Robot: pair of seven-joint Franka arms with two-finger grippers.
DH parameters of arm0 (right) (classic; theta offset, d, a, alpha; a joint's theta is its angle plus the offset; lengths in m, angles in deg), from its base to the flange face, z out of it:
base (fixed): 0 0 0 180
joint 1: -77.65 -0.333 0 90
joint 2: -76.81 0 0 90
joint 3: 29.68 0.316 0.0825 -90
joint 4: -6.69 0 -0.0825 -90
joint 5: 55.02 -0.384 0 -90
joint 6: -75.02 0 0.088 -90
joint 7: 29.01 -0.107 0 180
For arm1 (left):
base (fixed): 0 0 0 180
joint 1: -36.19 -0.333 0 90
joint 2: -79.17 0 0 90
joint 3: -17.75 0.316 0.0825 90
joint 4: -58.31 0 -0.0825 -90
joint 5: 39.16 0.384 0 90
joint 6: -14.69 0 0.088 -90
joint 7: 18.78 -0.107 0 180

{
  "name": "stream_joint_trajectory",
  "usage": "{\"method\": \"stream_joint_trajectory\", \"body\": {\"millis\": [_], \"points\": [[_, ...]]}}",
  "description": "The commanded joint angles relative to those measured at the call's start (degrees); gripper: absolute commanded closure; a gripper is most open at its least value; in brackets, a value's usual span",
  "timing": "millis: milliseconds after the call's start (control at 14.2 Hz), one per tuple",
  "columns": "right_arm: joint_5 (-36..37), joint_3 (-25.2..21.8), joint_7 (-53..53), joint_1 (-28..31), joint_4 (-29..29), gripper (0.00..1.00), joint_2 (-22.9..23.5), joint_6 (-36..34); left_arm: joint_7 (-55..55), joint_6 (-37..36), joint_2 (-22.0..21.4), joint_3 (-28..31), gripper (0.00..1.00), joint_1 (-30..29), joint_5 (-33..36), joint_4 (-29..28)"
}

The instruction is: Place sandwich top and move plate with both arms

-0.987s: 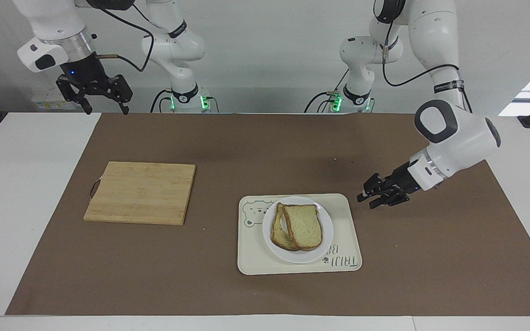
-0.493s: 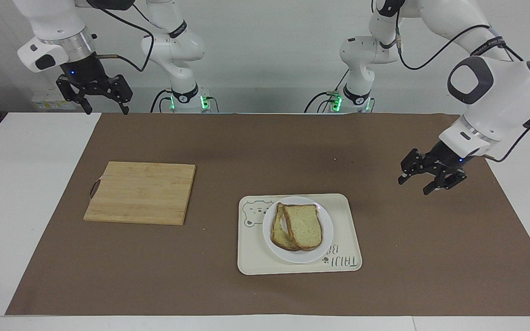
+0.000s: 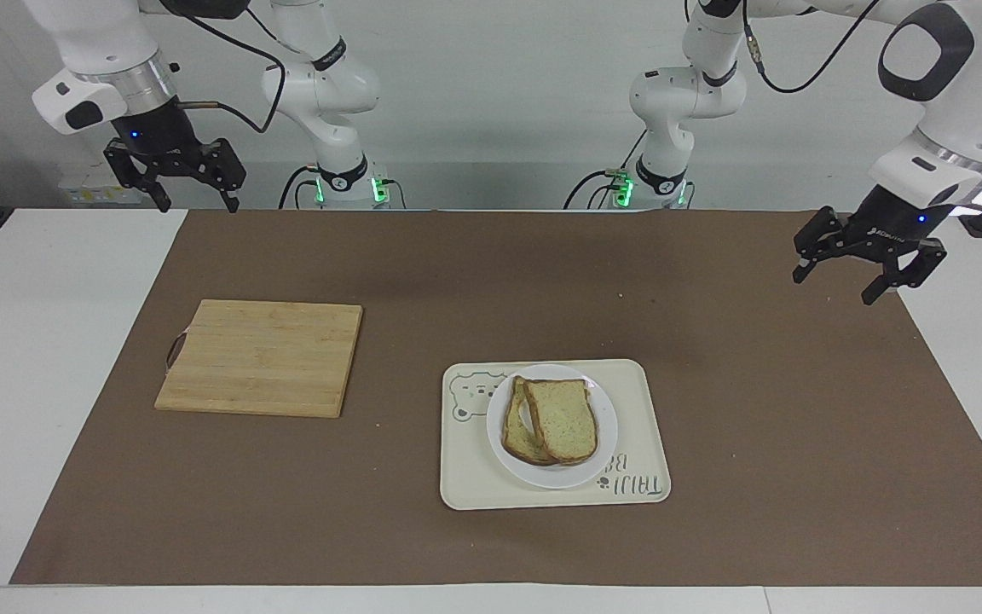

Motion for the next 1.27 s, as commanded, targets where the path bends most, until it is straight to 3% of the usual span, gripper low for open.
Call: {"method": "stream_joint_trajectory", "body": {"millis": [0, 211, 423, 705, 1057, 1198], "points": [[0.56, 0.17, 0.68, 0.12, 0.52, 0.00, -0.59, -0.32, 0.32, -3.10, -2.40, -0.12, 0.00, 0.43, 2.47, 0.90], [0.56, 0.17, 0.68, 0.12, 0.52, 0.00, -0.59, -0.32, 0.32, -6.25, -4.77, -0.12, 0.00, 0.87, 4.93, 0.90], [0.56, 0.17, 0.68, 0.12, 0.52, 0.00, -0.59, -0.32, 0.41, -10.74, -9.86, 2.67, 0.00, 3.94, 5.11, 0.12], [0.56, 0.17, 0.68, 0.12, 0.52, 0.00, -0.59, -0.32, 5.91, -21.37, -13.92, 3.92, 0.00, 4.91, 5.28, -0.76], [0.56, 0.17, 0.68, 0.12, 0.52, 0.00, -0.59, -0.32, 9.02, -23.49, -12.18, 5.15, 0.00, 7.81, 7.66, 0.28], [0.56, 0.17, 0.68, 0.12, 0.52, 0.00, -0.59, -0.32, 9.11, -26.21, -9.18, 9.18, 0.00, 9.74, 7.75, 5.36]]}}
